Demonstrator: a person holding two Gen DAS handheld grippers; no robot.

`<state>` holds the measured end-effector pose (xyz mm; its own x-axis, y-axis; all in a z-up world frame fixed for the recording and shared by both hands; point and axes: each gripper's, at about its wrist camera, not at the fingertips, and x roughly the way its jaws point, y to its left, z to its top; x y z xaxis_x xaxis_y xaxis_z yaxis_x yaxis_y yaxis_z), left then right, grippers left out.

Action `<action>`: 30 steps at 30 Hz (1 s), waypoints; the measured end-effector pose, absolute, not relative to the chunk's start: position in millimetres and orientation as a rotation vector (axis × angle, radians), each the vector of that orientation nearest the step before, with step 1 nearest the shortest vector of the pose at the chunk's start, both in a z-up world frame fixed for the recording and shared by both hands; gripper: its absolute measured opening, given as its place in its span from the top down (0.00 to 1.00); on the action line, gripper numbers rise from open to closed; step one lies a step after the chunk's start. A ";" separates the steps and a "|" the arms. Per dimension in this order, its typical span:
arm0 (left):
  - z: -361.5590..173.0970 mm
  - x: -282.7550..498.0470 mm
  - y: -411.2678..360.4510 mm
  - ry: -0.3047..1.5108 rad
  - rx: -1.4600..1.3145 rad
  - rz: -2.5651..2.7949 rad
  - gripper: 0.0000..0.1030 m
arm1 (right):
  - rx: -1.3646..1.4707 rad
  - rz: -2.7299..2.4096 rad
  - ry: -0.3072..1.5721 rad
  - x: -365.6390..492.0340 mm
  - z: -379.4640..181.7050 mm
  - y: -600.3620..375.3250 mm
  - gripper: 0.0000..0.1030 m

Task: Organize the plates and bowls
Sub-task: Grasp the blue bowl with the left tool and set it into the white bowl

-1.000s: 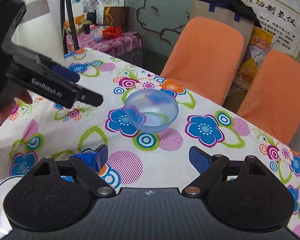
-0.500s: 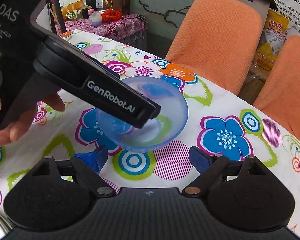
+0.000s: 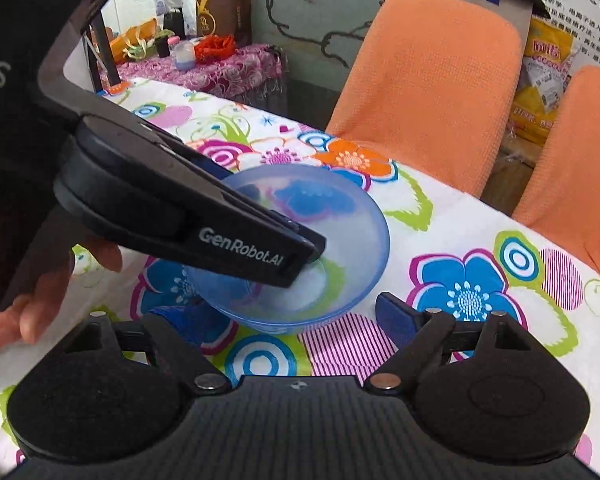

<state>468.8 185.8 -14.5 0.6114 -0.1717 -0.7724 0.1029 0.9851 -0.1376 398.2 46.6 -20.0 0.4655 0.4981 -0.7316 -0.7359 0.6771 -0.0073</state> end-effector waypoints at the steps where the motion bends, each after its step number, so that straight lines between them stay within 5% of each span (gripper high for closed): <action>1: -14.1 467.7 186.2 0.901 -0.081 -0.169 0.70 | -0.348 0.776 0.743 396.0 -17.5 47.1 0.31; 17: 44.8 381.6 146.4 0.805 -0.064 -0.267 0.74 | -0.409 0.756 0.590 322.9 38.0 -1.3 0.30; 30: 58.2 264.0 -18.9 0.821 0.044 -0.539 0.73 | -0.354 0.563 0.668 209.9 55.7 -140.4 0.30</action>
